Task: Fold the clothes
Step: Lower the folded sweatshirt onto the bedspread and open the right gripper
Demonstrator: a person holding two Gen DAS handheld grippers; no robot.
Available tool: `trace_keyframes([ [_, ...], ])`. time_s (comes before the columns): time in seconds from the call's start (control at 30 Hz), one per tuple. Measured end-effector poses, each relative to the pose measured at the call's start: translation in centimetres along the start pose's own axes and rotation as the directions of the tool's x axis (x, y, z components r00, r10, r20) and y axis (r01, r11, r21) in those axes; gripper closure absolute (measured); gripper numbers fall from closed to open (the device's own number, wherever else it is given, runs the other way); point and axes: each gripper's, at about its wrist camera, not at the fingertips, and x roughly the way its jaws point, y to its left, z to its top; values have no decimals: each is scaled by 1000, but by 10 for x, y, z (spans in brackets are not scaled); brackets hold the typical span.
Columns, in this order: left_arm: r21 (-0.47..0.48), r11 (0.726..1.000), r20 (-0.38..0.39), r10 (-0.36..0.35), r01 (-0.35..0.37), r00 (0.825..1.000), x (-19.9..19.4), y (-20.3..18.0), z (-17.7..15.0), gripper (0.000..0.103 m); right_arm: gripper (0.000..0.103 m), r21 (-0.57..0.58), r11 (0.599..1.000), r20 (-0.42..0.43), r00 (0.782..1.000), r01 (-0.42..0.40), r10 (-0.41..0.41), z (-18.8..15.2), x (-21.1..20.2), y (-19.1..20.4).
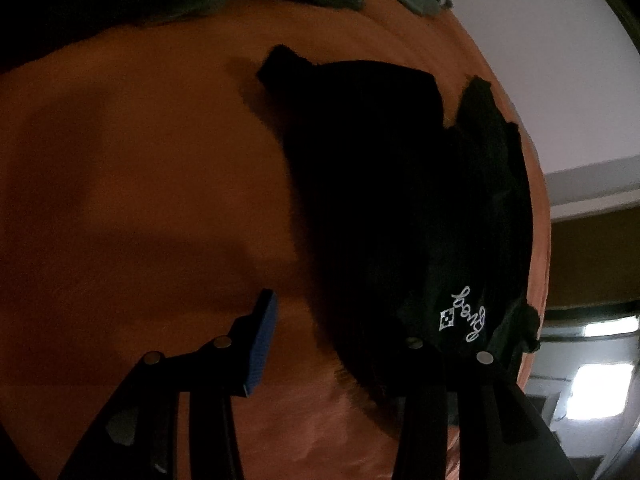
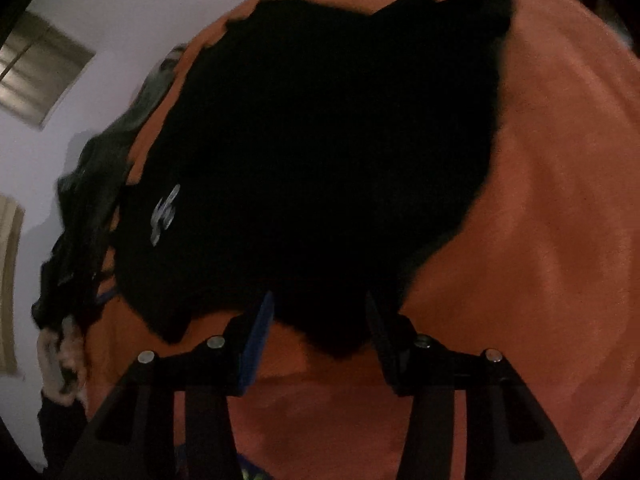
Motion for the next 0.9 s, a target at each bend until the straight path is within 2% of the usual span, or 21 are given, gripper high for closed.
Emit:
trace_keyframes([
  [0.1, 26, 1000, 3, 5, -6, 1000, 4, -7, 3, 59, 56, 69, 997, 46, 999, 16, -20, 10, -11, -22],
  [0.2, 50, 998, 11, 28, -28, 1000, 11, -13, 6, 61, 56, 129, 992, 6, 1000, 3, -4, 15, 0, -39],
  [0.23, 65, 997, 16, 38, -39, 999, 12, -16, 6, 73, 56, 137, 990, -5, 1000, 12, -11, 15, 5, -41],
  [0.27, 78, 996, 29, 44, -46, 999, 11, -17, 7, 83, 66, 143, 990, -6, 1000, 19, -19, 13, 9, -41],
  [0.3, 90, 994, 41, 50, -54, 998, 11, -19, 8, 100, 87, 142, 990, -1, 1000, 20, -20, 12, 11, -40],
  [0.33, 99, 993, 62, 57, -63, 996, 9, -21, 9, 100, 98, 138, 990, 5, 1000, 17, -18, 10, 12, -39],
  [0.43, 87, 992, 163, 80, -95, 983, -11, -20, 7, 101, 100, 100, 994, 65, 997, 33, -40, 7, 2, -28],
  [0.5, 42, 997, 213, 53, -63, 976, -31, -7, 2, 101, 102, 62, 996, 111, 991, 65, -72, 3, -15, -22],
  [0.57, 3, 1000, 228, 21, -22, 973, -44, 9, -3, 101, 102, 65, 996, 131, 989, 58, -66, -5, -27, -22],
  [0.7, -48, 999, 183, 31, -23, 983, -34, 24, 3, 101, 101, 63, 998, 63, 998, 17, -21, -17, -16, -18],
  [0.8, -47, 998, 185, 45, -37, 982, -38, 25, 6, 102, 100, 49, 998, 0, 999, 38, -39, -8, -7, -17],
  [0.83, -45, 997, 198, 69, -61, 978, -43, 25, 3, 102, 98, 65, 997, 4, 1000, 29, -29, -1, -11, -20],
  [0.87, -59, 997, 211, 66, -55, 975, -49, 28, -3, 101, 94, 85, 996, 14, 1000, 12, -14, 7, -17, -26],
  [0.9, -82, 997, 225, 35, -17, 974, -54, 34, -8, 94, 79, 108, 994, 34, 999, 6, -10, 13, -23, -34],
])
